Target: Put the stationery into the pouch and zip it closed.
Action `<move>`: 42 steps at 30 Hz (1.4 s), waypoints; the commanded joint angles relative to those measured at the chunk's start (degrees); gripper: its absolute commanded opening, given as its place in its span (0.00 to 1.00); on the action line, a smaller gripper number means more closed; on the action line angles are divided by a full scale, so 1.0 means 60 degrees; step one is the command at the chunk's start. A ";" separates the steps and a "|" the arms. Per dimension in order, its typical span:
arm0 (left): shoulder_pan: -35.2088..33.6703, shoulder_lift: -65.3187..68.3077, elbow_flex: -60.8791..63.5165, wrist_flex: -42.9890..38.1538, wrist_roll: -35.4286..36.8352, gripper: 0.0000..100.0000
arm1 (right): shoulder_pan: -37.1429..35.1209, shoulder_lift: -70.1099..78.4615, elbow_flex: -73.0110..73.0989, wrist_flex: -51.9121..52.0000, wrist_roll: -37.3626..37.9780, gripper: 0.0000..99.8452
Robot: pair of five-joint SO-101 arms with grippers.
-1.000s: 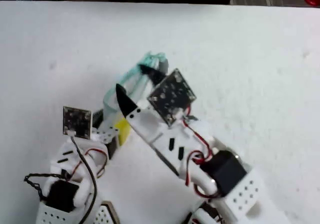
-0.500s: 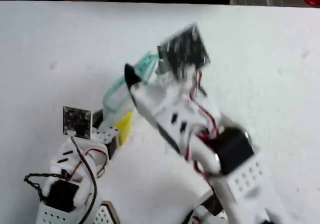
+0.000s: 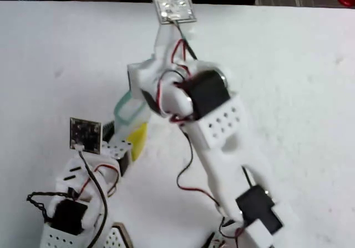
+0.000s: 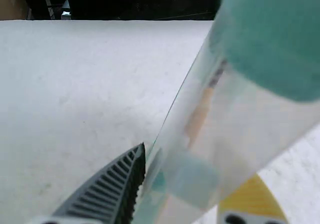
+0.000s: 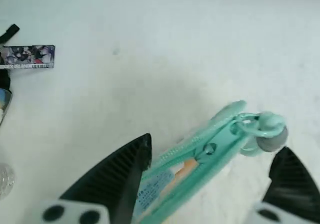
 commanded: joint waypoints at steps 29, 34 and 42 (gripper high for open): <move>0.0022 -0.0051 -0.1201 0.0952 -0.0322 0.31 | 0.1619 0.2088 -0.2857 0.0256 0.2579 0.02; -0.0022 -0.0051 -0.1348 0.1084 -0.0337 0.31 | 0.1985 0.2410 -0.4322 0.0198 0.7150 0.02; -0.0315 -0.0051 -0.1348 0.1055 -0.0264 0.31 | 0.1326 0.1824 -0.3971 0.1062 1.2205 0.02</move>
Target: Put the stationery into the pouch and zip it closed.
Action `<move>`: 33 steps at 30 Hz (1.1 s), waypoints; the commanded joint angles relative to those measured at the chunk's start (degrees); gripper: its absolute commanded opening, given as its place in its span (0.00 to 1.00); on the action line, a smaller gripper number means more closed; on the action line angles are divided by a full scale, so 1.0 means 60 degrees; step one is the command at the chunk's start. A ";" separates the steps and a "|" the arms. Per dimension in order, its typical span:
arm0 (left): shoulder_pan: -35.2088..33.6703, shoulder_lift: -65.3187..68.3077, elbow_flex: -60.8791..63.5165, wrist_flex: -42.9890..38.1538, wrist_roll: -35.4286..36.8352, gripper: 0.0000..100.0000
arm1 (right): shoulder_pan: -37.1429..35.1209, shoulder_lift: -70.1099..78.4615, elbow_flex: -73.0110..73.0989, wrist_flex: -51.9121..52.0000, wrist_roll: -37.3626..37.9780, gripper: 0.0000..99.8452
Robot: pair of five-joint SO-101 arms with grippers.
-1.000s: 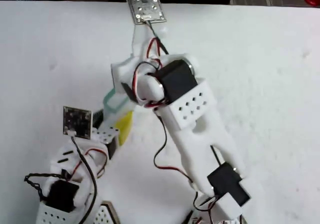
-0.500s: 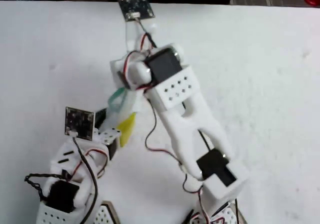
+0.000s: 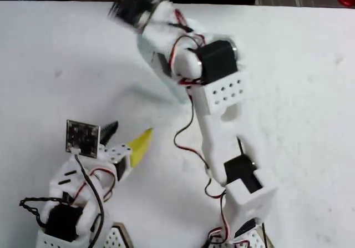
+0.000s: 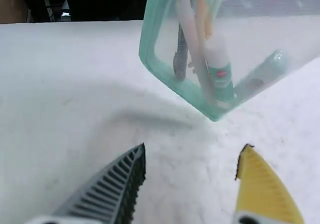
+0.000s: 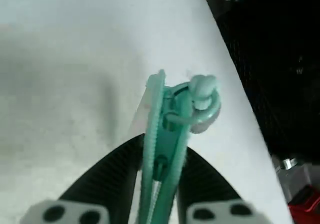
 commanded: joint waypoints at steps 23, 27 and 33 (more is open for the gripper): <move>-0.0857 0.0037 -0.0073 -0.0747 0.0938 0.30 | -0.1853 -1.0322 1.4725 -0.0828 0.8601 0.02; 0.0374 0.0037 -0.0073 -0.0366 0.0190 0.30 | -0.2337 -1.0190 1.4799 -0.2381 0.6755 0.02; 0.0711 0.0037 -0.0073 -0.0366 0.0161 0.30 | -0.2440 -0.9795 1.4769 -0.3099 0.6271 0.02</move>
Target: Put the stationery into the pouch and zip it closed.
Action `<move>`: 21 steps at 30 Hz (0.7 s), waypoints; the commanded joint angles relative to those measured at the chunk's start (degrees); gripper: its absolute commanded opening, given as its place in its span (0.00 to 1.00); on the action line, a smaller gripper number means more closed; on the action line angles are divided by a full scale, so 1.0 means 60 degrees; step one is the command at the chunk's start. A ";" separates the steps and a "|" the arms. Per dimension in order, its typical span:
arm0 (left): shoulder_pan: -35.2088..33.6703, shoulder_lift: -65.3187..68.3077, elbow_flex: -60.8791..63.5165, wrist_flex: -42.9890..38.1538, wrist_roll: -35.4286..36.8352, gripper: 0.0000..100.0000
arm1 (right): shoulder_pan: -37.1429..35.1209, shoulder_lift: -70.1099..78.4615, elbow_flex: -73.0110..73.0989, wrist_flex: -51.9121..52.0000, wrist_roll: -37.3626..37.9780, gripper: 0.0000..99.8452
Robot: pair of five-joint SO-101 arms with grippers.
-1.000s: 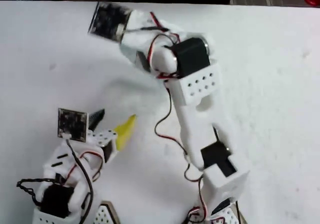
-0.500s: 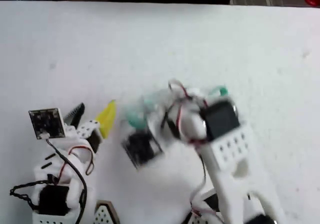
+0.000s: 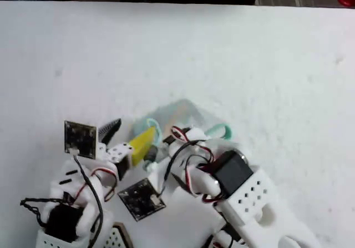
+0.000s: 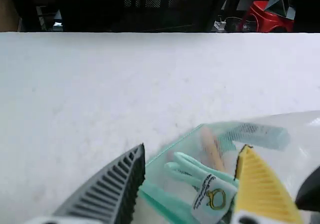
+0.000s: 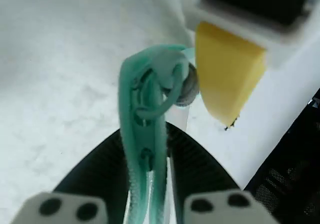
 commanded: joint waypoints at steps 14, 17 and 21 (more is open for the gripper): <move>0.0286 0.0066 -0.0894 0.0777 -0.0703 0.31 | 0.1956 0.0286 -0.0073 -0.3729 -0.2125 0.02; 0.0315 0.0066 -0.0879 0.0762 -0.0689 0.31 | 0.1619 0.0286 -0.0044 -0.4051 -0.2945 0.02; 0.0286 0.0066 -0.0923 0.0762 -0.0689 0.31 | 0.1355 0.0286 -0.0029 -0.4359 -0.4176 0.02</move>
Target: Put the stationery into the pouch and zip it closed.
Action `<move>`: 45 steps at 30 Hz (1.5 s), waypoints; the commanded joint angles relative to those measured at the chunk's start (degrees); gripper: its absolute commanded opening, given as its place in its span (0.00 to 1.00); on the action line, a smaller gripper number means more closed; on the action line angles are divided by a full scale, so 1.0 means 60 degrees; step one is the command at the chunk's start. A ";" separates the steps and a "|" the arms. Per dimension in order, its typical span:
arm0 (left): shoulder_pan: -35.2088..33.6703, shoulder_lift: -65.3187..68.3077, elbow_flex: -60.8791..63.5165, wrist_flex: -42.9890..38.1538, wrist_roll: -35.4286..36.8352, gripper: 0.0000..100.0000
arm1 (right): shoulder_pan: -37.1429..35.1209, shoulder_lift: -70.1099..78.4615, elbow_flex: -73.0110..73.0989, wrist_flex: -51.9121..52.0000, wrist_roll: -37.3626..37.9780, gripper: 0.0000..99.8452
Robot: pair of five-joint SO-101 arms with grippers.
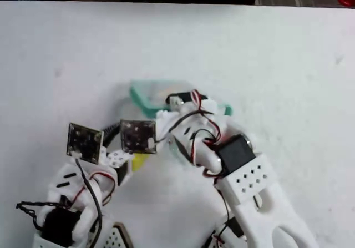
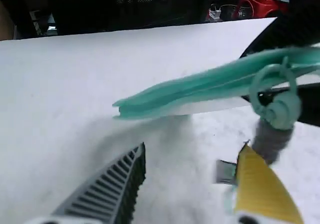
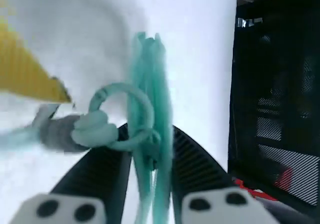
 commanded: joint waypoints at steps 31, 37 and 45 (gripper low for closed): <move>0.0945 0.0066 -0.1744 -0.0396 0.0044 0.26 | -0.1048 -0.0183 0.2242 -0.3817 -0.4117 0.02; 0.0579 0.0066 -0.2007 -0.0234 -0.0718 0.26 | -0.0608 -0.0608 0.2315 -0.4081 -0.4996 0.02; -0.1516 0.0066 -0.2432 -0.0264 -0.0850 0.26 | 0.0007 -0.2337 0.2344 -0.3949 -0.5040 0.02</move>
